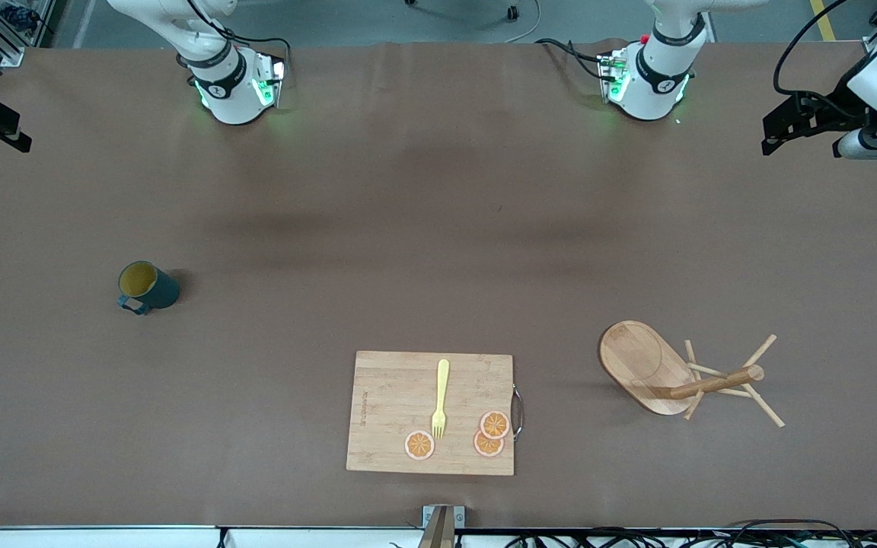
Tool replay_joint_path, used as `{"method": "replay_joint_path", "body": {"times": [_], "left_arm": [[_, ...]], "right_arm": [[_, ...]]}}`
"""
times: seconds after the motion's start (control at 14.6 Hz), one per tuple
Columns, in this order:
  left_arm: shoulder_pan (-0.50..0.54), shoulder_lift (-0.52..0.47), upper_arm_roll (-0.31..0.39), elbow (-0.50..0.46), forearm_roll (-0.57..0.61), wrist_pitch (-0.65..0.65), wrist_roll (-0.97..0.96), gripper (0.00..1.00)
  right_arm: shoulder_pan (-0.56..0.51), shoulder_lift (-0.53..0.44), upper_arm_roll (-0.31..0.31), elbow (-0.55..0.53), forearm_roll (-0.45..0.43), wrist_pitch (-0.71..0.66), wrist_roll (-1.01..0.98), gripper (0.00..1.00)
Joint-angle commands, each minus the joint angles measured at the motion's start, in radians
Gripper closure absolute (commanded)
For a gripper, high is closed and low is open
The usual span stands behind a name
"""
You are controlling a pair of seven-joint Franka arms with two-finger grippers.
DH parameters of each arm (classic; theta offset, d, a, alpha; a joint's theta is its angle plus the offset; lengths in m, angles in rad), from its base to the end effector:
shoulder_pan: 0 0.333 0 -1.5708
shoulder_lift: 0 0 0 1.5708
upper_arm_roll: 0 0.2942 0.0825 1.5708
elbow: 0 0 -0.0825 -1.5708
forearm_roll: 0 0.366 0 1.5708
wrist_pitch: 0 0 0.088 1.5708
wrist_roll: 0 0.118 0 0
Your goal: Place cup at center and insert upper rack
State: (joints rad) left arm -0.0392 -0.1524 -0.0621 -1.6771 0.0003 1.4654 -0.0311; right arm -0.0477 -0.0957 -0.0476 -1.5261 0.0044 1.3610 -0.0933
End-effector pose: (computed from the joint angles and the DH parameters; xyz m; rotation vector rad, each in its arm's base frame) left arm 0.4769 -0.0507 0.6124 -3.1247 0.1081 0.0920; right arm 0.4822 -0.0468 0.6428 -3.1244 0.0013 0.1068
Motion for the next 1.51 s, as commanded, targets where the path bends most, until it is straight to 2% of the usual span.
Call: {"method": "replay_joint_path", "body": {"times": [0.0,0.27,0.48,0.62,0.75,1.1,1.23,1.44], "left_arm": [[-0.005,-0.021,0.008,-0.004,-0.014,-0.007,0.013,0.00],[0.004,-0.006,0.004,0.017,-0.017,-0.013,0.016,0.00],[0.002,0.004,0.002,0.034,-0.017,-0.013,0.013,0.00],[0.002,0.001,0.001,0.027,-0.017,-0.014,0.004,0.00],[0.004,0.002,0.002,0.022,-0.014,-0.014,0.014,0.00],[0.002,0.002,0.002,0.014,-0.003,-0.011,0.014,0.00],[0.002,0.002,0.001,0.014,-0.002,-0.011,0.014,0.00],[0.004,0.001,0.001,0.011,-0.003,-0.011,0.014,0.00]], "right_arm": [[-0.004,0.008,0.000,0.001,-0.001,0.007,0.004,0.00],[-0.006,0.074,0.000,0.001,-0.004,0.042,0.003,0.00],[-0.032,0.203,-0.005,0.001,-0.007,0.144,0.003,0.00],[-0.056,0.246,-0.005,-0.015,-0.003,0.235,-0.009,0.00],[-0.069,0.286,-0.005,-0.113,-0.007,0.361,-0.045,0.00],[-0.148,0.291,-0.005,-0.481,-0.003,0.803,-0.086,0.00],[-0.179,0.306,-0.005,-0.561,-0.003,0.891,-0.109,0.01],[-0.199,0.329,-0.005,-0.614,-0.003,0.947,-0.109,0.03]]}}
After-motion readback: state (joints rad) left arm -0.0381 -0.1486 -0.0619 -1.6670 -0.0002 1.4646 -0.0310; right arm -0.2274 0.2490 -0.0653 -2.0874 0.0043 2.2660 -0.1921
